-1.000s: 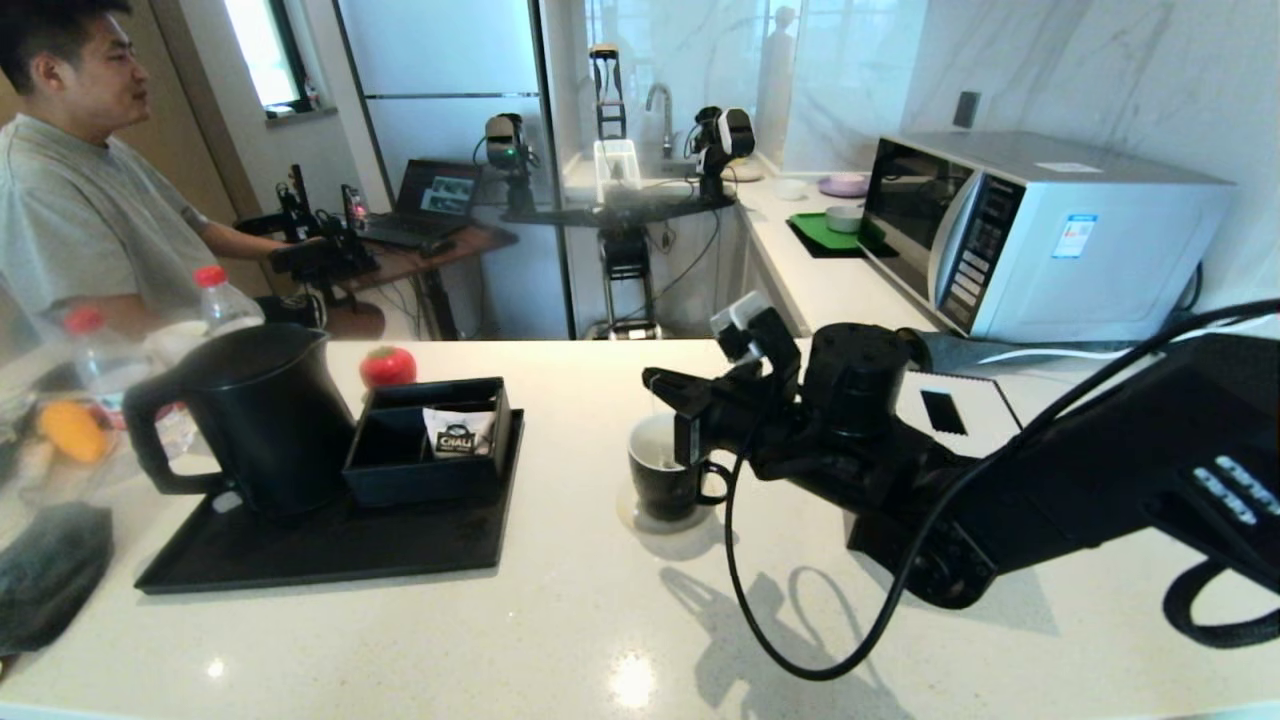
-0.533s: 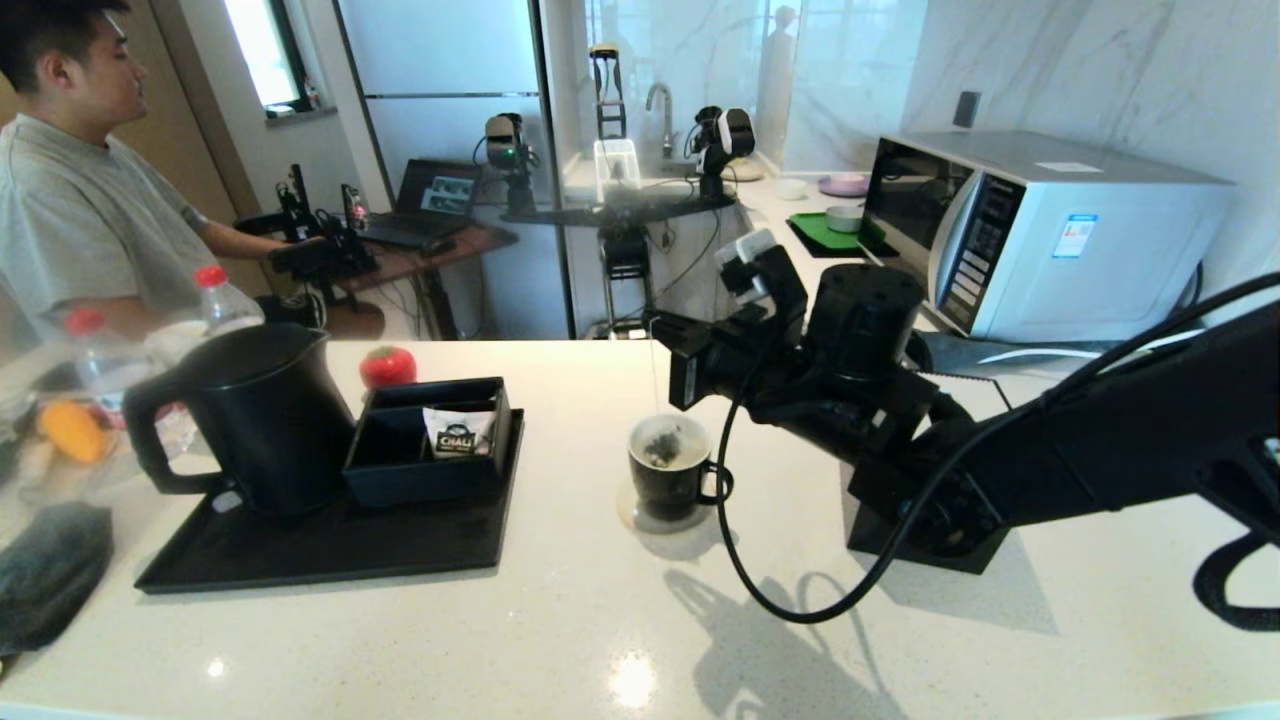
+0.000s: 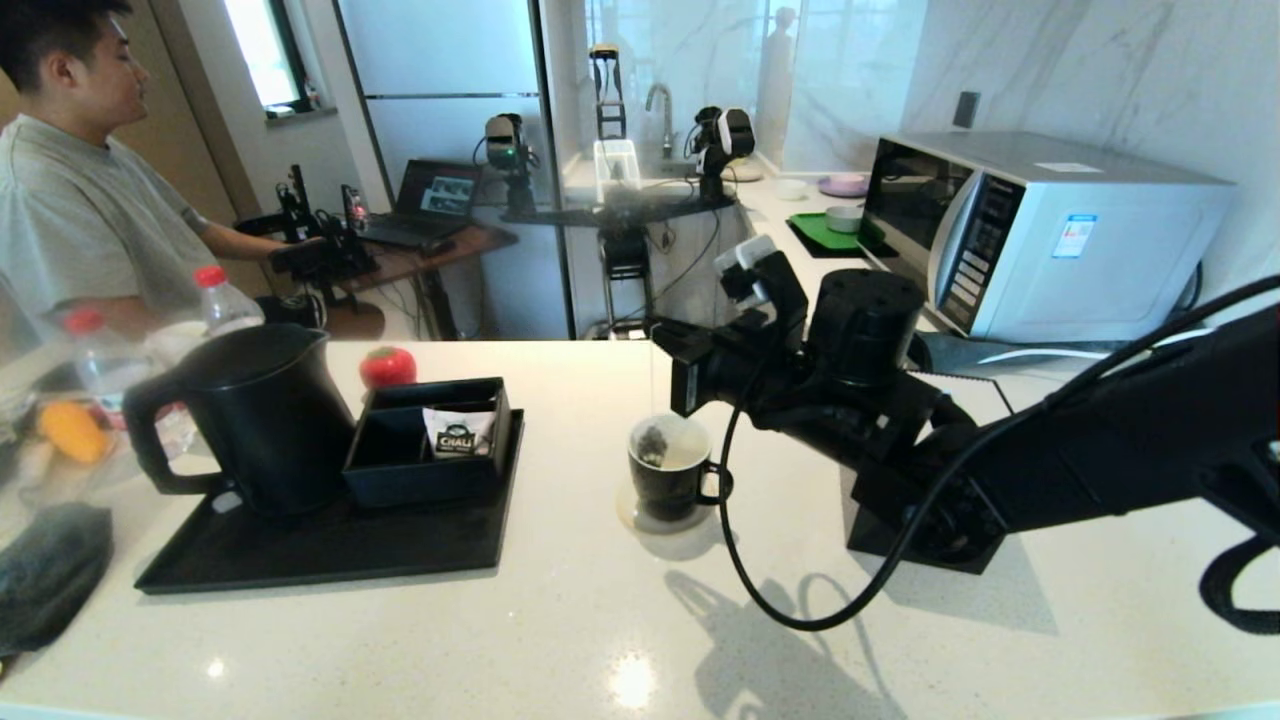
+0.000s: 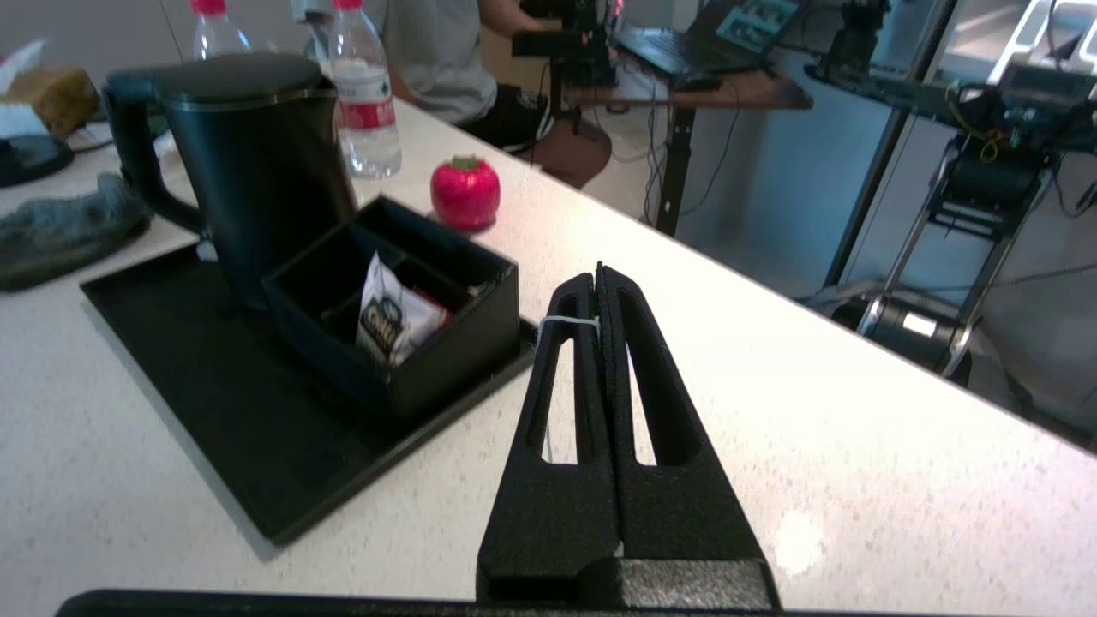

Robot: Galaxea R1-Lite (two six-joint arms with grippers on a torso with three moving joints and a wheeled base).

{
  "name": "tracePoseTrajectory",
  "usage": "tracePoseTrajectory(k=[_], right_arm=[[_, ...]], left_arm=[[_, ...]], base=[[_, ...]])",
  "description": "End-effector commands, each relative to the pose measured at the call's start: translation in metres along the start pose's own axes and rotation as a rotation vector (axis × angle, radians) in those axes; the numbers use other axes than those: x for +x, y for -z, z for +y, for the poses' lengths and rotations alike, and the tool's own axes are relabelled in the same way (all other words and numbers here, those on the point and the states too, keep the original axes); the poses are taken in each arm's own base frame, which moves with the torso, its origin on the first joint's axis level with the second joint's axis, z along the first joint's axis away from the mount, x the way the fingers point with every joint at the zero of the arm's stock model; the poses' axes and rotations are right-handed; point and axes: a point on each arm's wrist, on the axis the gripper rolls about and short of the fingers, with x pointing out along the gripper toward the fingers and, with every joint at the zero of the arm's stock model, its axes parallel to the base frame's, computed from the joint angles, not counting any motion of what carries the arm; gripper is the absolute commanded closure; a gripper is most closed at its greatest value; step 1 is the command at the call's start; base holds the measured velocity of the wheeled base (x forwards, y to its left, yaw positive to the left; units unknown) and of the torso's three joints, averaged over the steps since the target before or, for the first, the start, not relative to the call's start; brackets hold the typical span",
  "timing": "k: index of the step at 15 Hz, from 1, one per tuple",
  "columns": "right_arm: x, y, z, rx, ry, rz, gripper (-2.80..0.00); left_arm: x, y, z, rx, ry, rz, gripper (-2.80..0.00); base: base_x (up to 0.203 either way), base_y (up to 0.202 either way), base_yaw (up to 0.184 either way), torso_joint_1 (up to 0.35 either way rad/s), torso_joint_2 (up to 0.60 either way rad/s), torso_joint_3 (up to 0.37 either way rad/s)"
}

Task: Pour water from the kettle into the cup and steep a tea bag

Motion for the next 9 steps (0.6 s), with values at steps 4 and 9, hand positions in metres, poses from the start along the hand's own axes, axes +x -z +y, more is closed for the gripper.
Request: tracePoseTrajectory(k=[4,9], right_arm=[[-0.012,0.032,0.003,0.011,-0.004,0.070,0.00],[-0.015,0.039,0.004,0.015,-0.005,0.091,0.00]], left_arm=[[0.000,0.000,0.000,0.000,0.000,-0.001,0.00],[0.000,0.000,0.000,0.000,0.000,-0.001,0.00]], base=[[0.000,0.000,0.000,0.000,0.00,0.000],[0.000,0.000,0.000,0.000,0.00,0.000]])
